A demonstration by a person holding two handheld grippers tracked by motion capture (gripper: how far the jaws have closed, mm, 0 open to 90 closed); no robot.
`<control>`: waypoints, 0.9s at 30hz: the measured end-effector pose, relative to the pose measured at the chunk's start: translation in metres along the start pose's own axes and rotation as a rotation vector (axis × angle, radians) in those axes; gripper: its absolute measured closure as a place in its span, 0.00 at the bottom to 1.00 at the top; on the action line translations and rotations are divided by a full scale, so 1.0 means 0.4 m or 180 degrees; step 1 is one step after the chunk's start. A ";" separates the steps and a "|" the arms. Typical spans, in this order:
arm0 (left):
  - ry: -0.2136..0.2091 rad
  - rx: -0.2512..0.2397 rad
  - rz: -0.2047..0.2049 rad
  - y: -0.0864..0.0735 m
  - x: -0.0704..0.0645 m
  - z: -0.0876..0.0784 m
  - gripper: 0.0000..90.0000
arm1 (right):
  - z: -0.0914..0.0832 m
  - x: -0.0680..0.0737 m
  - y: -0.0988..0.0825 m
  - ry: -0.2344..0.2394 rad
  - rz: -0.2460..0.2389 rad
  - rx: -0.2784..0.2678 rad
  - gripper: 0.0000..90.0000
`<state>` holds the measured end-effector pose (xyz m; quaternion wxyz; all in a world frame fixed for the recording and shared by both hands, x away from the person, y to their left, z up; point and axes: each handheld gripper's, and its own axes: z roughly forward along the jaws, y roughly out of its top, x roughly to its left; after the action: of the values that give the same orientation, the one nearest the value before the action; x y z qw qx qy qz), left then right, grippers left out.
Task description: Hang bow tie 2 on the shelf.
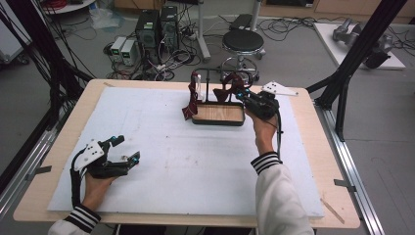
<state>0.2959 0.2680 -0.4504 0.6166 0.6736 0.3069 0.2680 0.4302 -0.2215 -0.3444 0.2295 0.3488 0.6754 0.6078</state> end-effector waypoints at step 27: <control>0.0001 0.0000 -0.0002 0.000 0.000 -0.001 0.14 | 0.055 0.014 -0.030 0.0048 -0.0064 0.0284 0.93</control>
<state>0.2958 0.2683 -0.4504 0.6166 0.6735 0.3073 0.2679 0.4402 -0.2029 -0.3588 0.2147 0.3473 0.7070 0.5774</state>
